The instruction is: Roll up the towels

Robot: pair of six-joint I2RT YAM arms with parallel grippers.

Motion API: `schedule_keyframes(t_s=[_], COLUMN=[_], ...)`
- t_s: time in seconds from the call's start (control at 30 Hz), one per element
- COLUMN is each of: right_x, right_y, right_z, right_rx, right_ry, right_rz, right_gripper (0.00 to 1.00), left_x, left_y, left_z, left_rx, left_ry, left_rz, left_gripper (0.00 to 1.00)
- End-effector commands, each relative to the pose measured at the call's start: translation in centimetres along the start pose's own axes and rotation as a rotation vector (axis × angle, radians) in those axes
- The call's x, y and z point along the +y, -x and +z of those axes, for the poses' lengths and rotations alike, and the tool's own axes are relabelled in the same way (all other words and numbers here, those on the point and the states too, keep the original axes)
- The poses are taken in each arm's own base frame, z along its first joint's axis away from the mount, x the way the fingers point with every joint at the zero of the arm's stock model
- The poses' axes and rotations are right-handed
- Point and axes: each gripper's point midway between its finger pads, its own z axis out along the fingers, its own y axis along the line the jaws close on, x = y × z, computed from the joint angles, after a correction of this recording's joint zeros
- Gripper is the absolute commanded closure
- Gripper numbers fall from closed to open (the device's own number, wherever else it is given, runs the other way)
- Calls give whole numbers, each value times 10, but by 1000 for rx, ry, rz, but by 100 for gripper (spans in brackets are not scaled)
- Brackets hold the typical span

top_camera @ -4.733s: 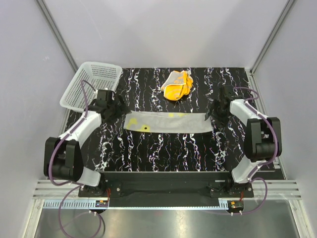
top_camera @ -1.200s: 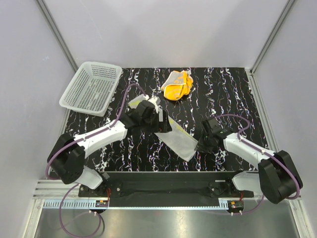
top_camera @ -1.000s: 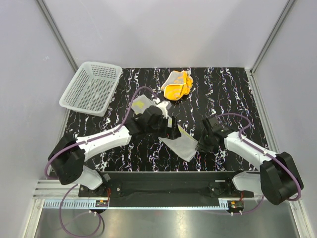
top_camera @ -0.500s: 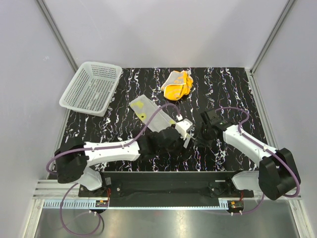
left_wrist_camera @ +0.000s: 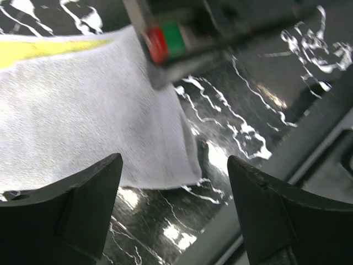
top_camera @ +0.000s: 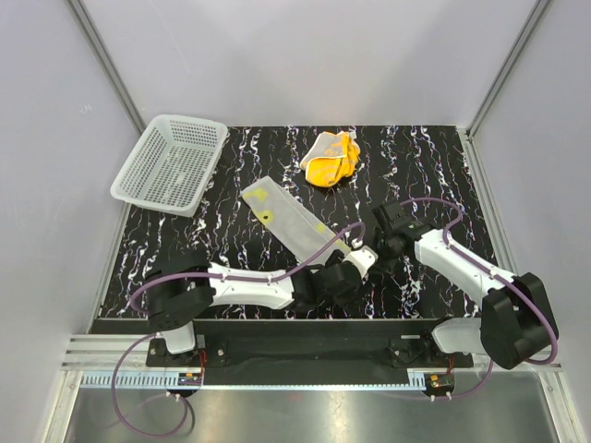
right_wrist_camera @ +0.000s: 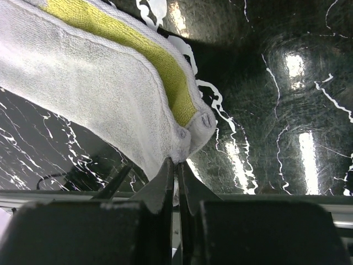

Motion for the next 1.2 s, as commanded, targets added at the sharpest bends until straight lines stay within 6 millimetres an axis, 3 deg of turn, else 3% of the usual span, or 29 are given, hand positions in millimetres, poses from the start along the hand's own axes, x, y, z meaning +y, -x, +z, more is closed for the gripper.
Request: schedule_keyframes(t_s=[0.0,0.17,0.33,0.43,0.57,0.8,0.87,0.93,1.07,1.13,1.17], right_x=[10,11,12,13,14,12,11,11,12,13,13], right_y=[4,2,2,3,3,2,3,2,2,3,3], right_z=[-8,-7,-8,-8,-10,-10,-9,-8,-8,-7,-8], right_rx=[3,15,16,17,15,19,19,24,26,24,26], right_ry=[27,26,29,30,33,26,24,22,23,24,26], right_rz=[-13,-13,-17,-18,-22,-24,-24,-23,-22,-23,-22], right_gripper=[97,98,98,98,98,98,99,99,99,99,99], left_x=[0,1,-3,-5,11,33,33,30,19,15,14], left_y=[29,27,21,17,10,11,11,12,15,16,16], left_z=[3,10,16,18,19,14,13,13,11,10,8], left_rx=[-73,-50,-27,-14,9,-5,0,0,8,12,11], left_ry=[61,101,127,153,274,416,416,400,329,305,298], left_rz=[21,71,128,157,167,164,172,171,177,166,163], left_gripper=[21,40,39,30,31,69,71,81,77,68,57])
